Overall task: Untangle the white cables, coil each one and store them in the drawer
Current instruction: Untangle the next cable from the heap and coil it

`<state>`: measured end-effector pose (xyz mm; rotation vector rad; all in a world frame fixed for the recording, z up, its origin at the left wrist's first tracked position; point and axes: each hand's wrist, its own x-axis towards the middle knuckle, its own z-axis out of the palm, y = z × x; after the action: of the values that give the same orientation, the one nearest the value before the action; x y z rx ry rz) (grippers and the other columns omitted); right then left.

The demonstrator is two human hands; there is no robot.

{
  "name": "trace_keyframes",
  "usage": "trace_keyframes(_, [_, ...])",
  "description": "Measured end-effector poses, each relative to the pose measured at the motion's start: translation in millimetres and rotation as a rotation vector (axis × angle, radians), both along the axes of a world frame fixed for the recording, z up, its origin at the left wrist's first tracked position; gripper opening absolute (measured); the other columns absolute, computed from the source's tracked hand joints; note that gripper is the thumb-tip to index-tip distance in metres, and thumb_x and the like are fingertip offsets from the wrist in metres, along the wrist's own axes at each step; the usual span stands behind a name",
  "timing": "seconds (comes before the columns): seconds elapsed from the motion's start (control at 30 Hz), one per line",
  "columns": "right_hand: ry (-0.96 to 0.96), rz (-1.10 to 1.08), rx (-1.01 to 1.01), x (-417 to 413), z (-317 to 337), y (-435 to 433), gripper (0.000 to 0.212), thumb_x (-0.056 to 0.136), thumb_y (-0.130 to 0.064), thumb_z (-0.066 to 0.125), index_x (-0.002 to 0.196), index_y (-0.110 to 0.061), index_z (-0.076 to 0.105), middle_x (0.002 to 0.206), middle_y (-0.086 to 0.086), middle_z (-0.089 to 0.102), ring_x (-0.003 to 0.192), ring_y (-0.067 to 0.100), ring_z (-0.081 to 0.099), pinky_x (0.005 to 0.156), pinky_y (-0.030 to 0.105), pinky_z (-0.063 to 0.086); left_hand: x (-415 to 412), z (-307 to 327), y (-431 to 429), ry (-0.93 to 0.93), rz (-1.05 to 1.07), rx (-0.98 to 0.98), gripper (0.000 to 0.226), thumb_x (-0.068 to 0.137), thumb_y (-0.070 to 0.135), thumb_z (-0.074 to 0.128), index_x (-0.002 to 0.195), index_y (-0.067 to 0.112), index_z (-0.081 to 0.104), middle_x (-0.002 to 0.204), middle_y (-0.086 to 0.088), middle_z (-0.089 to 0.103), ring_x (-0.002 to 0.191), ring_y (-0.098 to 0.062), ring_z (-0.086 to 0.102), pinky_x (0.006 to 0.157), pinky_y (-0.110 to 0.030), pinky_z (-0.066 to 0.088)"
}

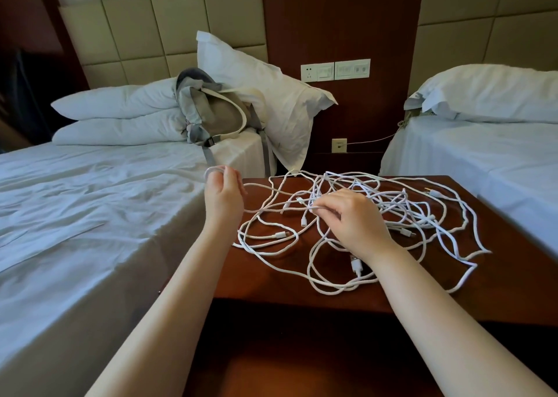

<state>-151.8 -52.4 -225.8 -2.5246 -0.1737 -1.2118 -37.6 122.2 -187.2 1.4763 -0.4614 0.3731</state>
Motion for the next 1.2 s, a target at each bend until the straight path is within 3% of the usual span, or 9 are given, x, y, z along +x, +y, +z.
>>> trace_keyframes(0.17, [-0.165, -0.022, 0.044, -1, 3, 0, 0.012, 0.085, -0.016, 0.063, 0.089, -0.011, 0.073, 0.074, -0.001, 0.069, 0.071, 0.015, 0.063, 0.061, 0.028, 0.05, -10, -5, -10, -0.054, 0.001, 0.375, 0.045, 0.097, 0.007, 0.034, 0.058, 0.0, 0.055, 0.055, -0.003, 0.051, 0.044, 0.0, 0.049, 0.052, -0.019, 0.037])
trace_keyframes(0.3, [-0.245, -0.046, 0.073, -1, 4, -1, 0.018, 0.086, -0.016, 0.061, 0.095, -0.009, 0.075, 0.074, 0.0, 0.069, 0.07, 0.014, 0.063, 0.062, 0.023, 0.048, -15, -12, -17, 0.139, -0.26, 0.578, 0.041, 0.095, 0.005, 0.038, 0.057, 0.003, 0.053, 0.035, 0.003, 0.05, 0.035, -0.005, 0.046, 0.043, -0.016, 0.037])
trace_keyframes(0.43, [-0.299, -0.077, 0.094, -1, 5, -1, 0.021, 0.088, -0.016, 0.058, 0.1, -0.008, 0.074, 0.074, 0.002, 0.069, 0.067, 0.016, 0.063, 0.057, 0.026, 0.05, -29, -13, -24, 0.297, -0.559, 0.643, 0.042, 0.097, 0.011, 0.037, 0.055, 0.006, 0.043, 0.042, -0.002, 0.045, 0.038, -0.013, 0.038, 0.041, -0.02, 0.03])
trace_keyframes(0.67, [-0.267, -0.101, 0.154, 0, 4, -2, 0.022, 0.088, -0.016, 0.059, 0.103, -0.011, 0.074, 0.081, 0.002, 0.072, 0.073, 0.016, 0.065, 0.06, 0.028, 0.052, -46, -7, -23, 0.593, -1.094, 0.54, 0.056, 0.09, 0.055, 0.026, 0.051, 0.015, 0.038, 0.04, 0.004, 0.027, 0.034, -0.006, 0.021, 0.033, -0.015, 0.018])
trace_keyframes(0.87, [-0.095, -0.009, 0.239, -4, 5, 2, 0.024, 0.091, -0.027, 0.057, 0.106, -0.017, 0.073, 0.087, -0.005, 0.07, 0.078, 0.006, 0.06, 0.066, 0.015, 0.043, -49, 6, -20, 0.639, -1.437, 0.244, 0.042, 0.087, 0.043, 0.038, 0.055, 0.017, 0.046, 0.044, 0.006, 0.035, 0.038, -0.004, 0.029, 0.035, -0.014, 0.027])
trace_keyframes(0.97, [0.015, 0.007, 0.323, -4, 5, 6, 0.018, 0.09, -0.021, 0.062, 0.103, -0.021, 0.074, 0.082, -0.015, 0.064, 0.077, -0.002, 0.056, 0.07, 0.016, 0.042, -46, 7, -21, 0.608, -1.492, 0.075, 0.033, 0.087, 0.029, 0.036, 0.06, 0.017, 0.05, 0.049, 0.007, 0.04, 0.043, -0.006, 0.028, 0.042, -0.016, 0.028])
trace_keyframes(1.07, [0.098, 0.042, 0.244, -3, 3, 5, 0.013, 0.087, -0.016, 0.063, 0.087, -0.023, 0.074, 0.06, -0.025, 0.055, 0.066, -0.004, 0.052, 0.061, 0.01, 0.035, -44, 6, -22, 0.573, -1.502, -0.101, 0.025, 0.087, 0.022, 0.045, 0.065, 0.014, 0.053, 0.055, 0.005, 0.043, 0.047, -0.007, 0.035, 0.048, -0.019, 0.029])
trace_keyframes(1.13, [0.141, 0.028, 0.181, -2, 1, 3, 0.019, 0.086, -0.017, 0.064, 0.069, -0.026, 0.063, 0.057, -0.016, 0.056, 0.06, 0.004, 0.052, 0.056, 0.012, 0.035, -44, 10, -22, 0.516, -1.45, -0.217, 0.018, 0.082, 0.023, 0.058, 0.067, 0.014, 0.056, 0.056, 0.005, 0.043, 0.048, -0.007, 0.041, 0.049, -0.019, 0.035])
trace_keyframes(1.2, [0.179, -0.01, 0.125, 1, -3, 0, 0.026, 0.085, -0.018, 0.066, 0.062, -0.026, 0.057, 0.063, -0.007, 0.062, 0.061, 0.009, 0.054, 0.059, 0.02, 0.042, -45, 20, -19, 0.456, -1.308, -0.356, 0.021, 0.082, 0.024, 0.055, 0.063, 0.014, 0.057, 0.054, 0.005, 0.042, 0.047, -0.008, 0.041, 0.048, -0.019, 0.038])
